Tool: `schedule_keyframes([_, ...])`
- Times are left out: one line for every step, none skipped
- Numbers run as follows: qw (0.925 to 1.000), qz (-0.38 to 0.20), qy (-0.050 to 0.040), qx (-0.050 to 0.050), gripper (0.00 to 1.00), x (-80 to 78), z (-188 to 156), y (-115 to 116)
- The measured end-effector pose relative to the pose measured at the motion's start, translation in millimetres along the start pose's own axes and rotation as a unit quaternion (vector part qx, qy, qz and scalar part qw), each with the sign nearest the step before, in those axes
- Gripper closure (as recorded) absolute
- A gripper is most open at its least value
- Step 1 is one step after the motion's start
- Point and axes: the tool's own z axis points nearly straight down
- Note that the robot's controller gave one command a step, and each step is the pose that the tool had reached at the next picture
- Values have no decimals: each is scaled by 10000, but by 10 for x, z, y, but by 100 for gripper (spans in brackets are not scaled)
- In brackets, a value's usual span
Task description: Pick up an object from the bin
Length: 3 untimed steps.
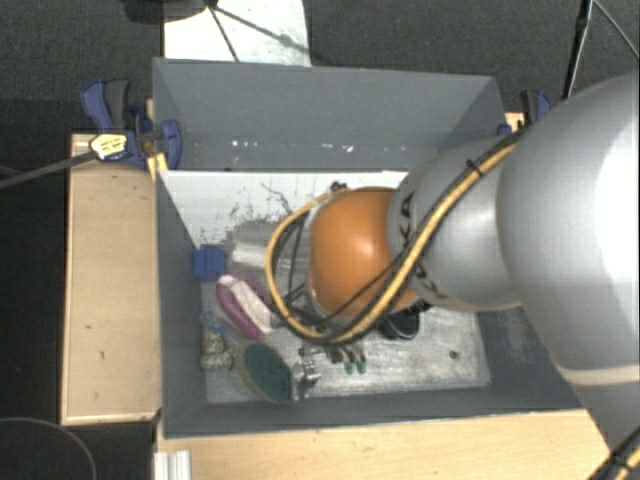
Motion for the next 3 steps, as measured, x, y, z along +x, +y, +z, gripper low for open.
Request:
schedule_keyframes([9941, 1081, -8, 16, 0, -175, 154, 788])
schedule_keyframes([9940, 1096, -14, 27, 100, -184, 156, 763])
schedule_keyframes([9937, -1119, -34, 8, 100, -254, -618, 543])
